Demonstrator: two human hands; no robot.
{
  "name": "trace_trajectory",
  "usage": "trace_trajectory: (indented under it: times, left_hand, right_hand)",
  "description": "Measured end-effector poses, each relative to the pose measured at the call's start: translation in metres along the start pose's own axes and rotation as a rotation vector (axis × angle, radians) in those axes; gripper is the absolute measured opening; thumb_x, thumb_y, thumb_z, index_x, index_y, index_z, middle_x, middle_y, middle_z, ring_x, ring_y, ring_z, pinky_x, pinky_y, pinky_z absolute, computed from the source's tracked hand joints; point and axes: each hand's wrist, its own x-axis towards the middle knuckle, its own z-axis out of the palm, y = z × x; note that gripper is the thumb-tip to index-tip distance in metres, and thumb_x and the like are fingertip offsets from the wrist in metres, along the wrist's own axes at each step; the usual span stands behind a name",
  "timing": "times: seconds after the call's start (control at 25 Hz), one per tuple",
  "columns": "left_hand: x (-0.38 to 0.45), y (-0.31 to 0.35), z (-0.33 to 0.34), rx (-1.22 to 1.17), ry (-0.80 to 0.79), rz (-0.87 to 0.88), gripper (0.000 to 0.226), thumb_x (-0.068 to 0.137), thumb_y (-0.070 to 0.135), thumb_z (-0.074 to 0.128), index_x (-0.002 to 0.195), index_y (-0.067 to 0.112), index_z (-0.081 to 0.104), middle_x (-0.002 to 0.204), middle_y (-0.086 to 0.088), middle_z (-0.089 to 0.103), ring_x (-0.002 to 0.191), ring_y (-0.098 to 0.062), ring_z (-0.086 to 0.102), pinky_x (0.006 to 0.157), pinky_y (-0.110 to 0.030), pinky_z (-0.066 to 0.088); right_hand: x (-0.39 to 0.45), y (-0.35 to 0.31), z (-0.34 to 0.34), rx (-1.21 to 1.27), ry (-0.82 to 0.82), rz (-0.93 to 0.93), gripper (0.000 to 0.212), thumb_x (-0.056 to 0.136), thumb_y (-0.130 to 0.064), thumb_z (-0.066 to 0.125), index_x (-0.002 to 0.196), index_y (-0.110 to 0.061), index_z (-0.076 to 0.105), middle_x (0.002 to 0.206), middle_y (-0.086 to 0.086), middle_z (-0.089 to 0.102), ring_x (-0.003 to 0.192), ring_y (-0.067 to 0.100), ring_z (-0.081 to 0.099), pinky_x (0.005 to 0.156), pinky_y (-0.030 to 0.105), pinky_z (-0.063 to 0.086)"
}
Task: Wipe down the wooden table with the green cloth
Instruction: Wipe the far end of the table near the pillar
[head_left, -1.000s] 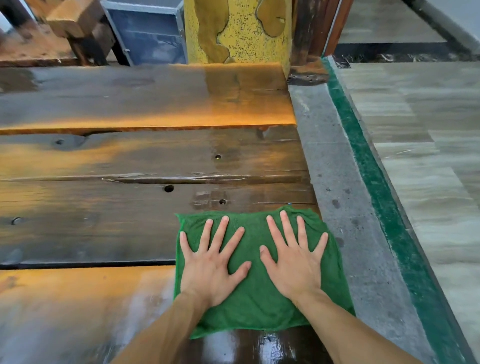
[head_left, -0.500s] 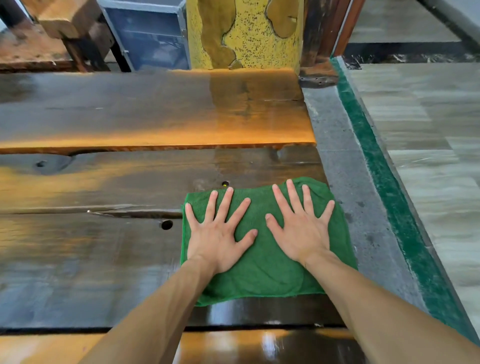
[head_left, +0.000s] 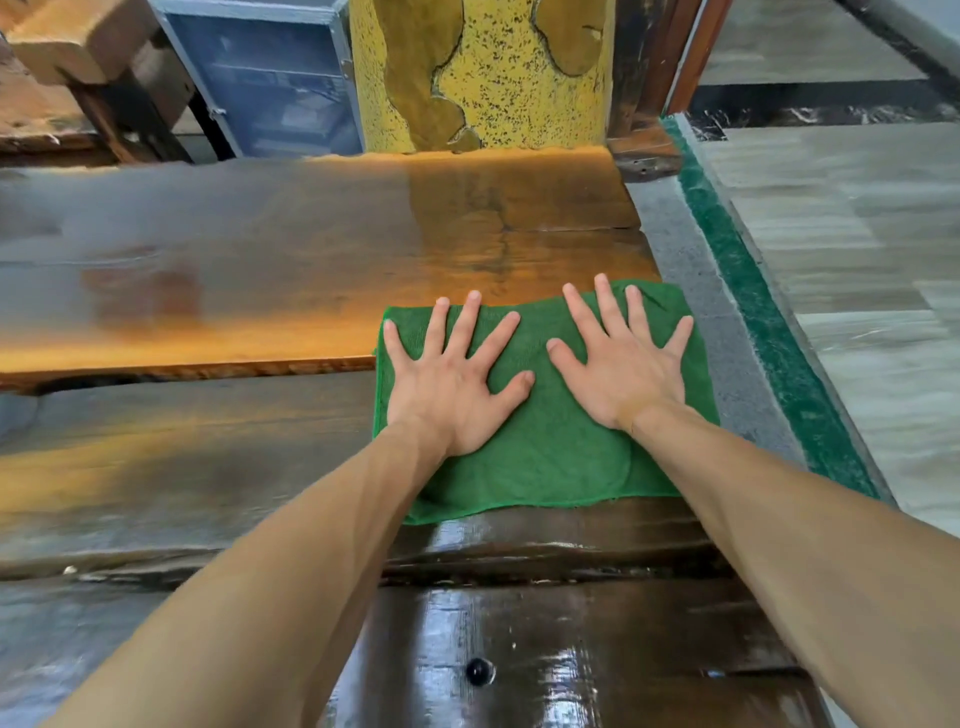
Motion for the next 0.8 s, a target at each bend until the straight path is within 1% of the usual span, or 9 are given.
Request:
trace_trajectory:
  times: [0.12, 0.24, 0.4, 0.56, 0.68, 0.8]
  left_hand:
    - [0.049, -0.004, -0.006, -0.009, -0.01, -0.023, 0.07, 0.09, 0.081, 0.006, 0.154, 0.056, -0.01, 0.168, 0.01, -0.02, 0.155, -0.022, -0.018, 0.113, -0.075, -0.008]
    - [0.11, -0.012, -0.012, -0.019, -0.007, -0.043, 0.07, 0.089, 0.083, 0.007, 0.153, 0.058, -0.009, 0.168, 0.012, -0.018, 0.155, -0.021, -0.017, 0.113, -0.075, -0.009]
    - [0.183, -0.021, -0.021, -0.015, 0.036, -0.048, 0.07, 0.089, 0.084, 0.011, 0.153, 0.059, -0.001, 0.17, 0.012, -0.008, 0.156, -0.021, -0.01, 0.114, -0.074, -0.009]
    - [0.254, -0.031, -0.036, -0.024, 0.028, -0.053, 0.07, 0.089, 0.083, 0.014, 0.154, 0.059, 0.003, 0.17, 0.012, -0.004, 0.157, -0.021, -0.006, 0.114, -0.074, -0.008]
    - [0.295, -0.036, -0.042, -0.027, 0.04, -0.076, 0.069, 0.089, 0.083, 0.017, 0.153, 0.06, 0.005, 0.17, 0.012, -0.001, 0.157, -0.021, -0.004, 0.114, -0.074, -0.007]
    - [0.317, -0.037, -0.044, -0.038, 0.065, -0.082, 0.069, 0.089, 0.083, 0.018, 0.153, 0.06, 0.007, 0.17, 0.011, 0.004, 0.157, -0.022, 0.001, 0.114, -0.074, -0.007]
  right_hand:
    - [0.05, 0.003, -0.01, 0.019, -0.029, -0.01, 0.067, 0.095, -0.073, 0.012, 0.154, -0.051, -0.01, 0.164, -0.016, -0.021, 0.152, 0.018, -0.017, 0.114, 0.071, -0.008]
    - [0.107, 0.006, -0.017, 0.022, -0.012, -0.021, 0.067, 0.094, -0.073, 0.014, 0.154, -0.051, -0.009, 0.164, -0.016, -0.021, 0.152, 0.018, -0.017, 0.115, 0.07, -0.006]
    - [0.18, 0.01, -0.024, 0.037, 0.01, -0.04, 0.068, 0.093, -0.075, 0.014, 0.154, -0.051, -0.005, 0.165, -0.016, -0.015, 0.153, 0.018, -0.013, 0.116, 0.069, 0.0]
    - [0.254, 0.012, -0.036, 0.056, 0.008, -0.057, 0.068, 0.093, -0.075, 0.017, 0.155, -0.051, -0.001, 0.166, -0.014, -0.012, 0.154, 0.02, -0.011, 0.117, 0.068, 0.004]
    - [0.297, 0.013, -0.041, 0.068, 0.013, -0.078, 0.07, 0.093, -0.075, 0.019, 0.155, -0.05, 0.0, 0.167, -0.011, -0.01, 0.154, 0.023, -0.01, 0.119, 0.063, 0.005]
    - [0.319, 0.014, -0.041, 0.06, 0.043, -0.082, 0.071, 0.094, -0.074, 0.018, 0.157, -0.047, 0.002, 0.168, -0.007, -0.005, 0.154, 0.026, -0.005, 0.121, 0.059, 0.005]
